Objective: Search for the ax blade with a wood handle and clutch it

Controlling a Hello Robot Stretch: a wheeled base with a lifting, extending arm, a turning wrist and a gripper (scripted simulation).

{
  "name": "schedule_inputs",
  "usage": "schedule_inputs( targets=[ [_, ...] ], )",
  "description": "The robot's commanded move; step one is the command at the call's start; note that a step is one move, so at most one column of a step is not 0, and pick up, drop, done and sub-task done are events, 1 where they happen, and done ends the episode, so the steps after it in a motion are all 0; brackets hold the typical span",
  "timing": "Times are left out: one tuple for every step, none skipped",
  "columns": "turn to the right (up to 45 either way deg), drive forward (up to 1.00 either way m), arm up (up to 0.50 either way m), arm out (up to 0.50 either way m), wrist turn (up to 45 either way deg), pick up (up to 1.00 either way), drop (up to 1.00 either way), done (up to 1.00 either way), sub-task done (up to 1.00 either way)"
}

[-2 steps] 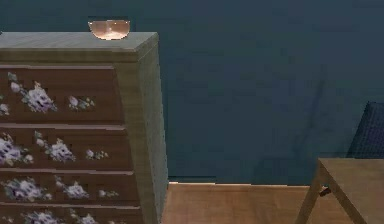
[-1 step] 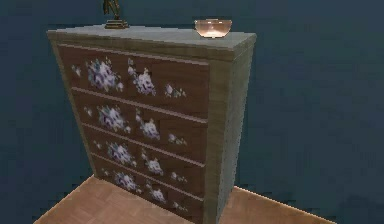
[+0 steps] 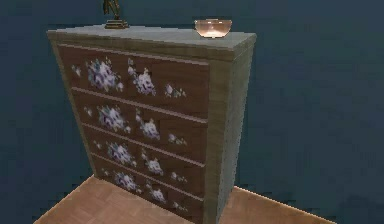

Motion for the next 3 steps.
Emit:
schedule_inputs(
  targets=[
    [0.0, 0.0, 0.32, 0.0, 0.0, 0.0, 0.0, 0.0, 0.0],
    [0.0, 0.0, 0.0, 0.4, 0.0, 0.0, 0.0, 0.0, 0.0],
    [0.0, 0.0, 0.0, 0.0, 45.0, 0.0, 0.0, 0.0, 0.0]
  ],
)
